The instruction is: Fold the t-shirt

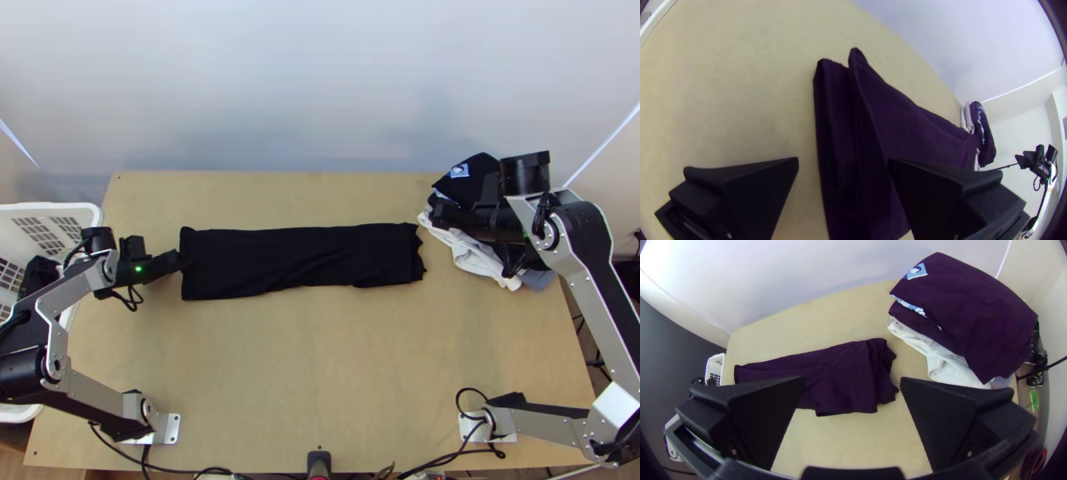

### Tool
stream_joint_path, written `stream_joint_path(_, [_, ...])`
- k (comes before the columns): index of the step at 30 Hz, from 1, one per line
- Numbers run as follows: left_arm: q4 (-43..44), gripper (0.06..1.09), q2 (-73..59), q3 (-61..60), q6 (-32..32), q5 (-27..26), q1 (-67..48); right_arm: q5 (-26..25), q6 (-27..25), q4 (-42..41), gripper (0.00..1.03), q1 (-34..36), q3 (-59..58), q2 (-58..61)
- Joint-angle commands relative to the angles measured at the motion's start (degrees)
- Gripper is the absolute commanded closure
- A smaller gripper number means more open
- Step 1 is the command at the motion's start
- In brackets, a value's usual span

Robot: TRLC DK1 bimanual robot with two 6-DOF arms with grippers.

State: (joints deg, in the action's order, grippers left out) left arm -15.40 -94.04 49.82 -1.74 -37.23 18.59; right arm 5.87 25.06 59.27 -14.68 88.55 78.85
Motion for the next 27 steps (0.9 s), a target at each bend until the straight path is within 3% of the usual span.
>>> stream_joint_path(1, [2.04,0.1,-1.67,-0.87,0.07,2.25,-4.53,0.37,-0.27,0.68,0.03,1.23,1.36,0.16])
stream_joint_path(13, [6.35,0.11,-3.87,1.33,-10.57,3.66,-16.39,0.46,-0.89,0.85,0.03,2.81,2.5,0.08])
stream_joint_path(14, [6.08,0.21,-3.96,1.42,-11.53,3.92,-16.13,0.46,-1.06,0.85,0.03,3.25,2.68,-0.01])
stream_joint_path(16, [6.87,0.82,-3.26,1.33,-14.26,6.91,-14.46,0.46,-1.33,0.85,0.03,3.95,2.76,-0.19])
stream_joint_path(17, [7.14,1.07,-0.97,1.24,-15.58,7.97,-13.49,0.55,-1.59,0.85,0.03,4.39,2.76,-0.27])
stream_joint_path(21, [5.91,1.05,6.41,0.01,-9.95,9.2,-8.04,0.99,-1.86,0.85,0.03,5.45,2.41,-0.89])
stream_joint_path(24, [3.62,1.05,5.97,2.38,-8.63,9.11,2.06,1.6,-1.86,0.85,0.03,5.89,1.89,-1.07])
stream_joint_path(27, [-1.92,1.05,3.95,7.13,-3.27,8.93,11.56,2.04,-1.86,0.85,0.03,6.24,1.1,-1.33])
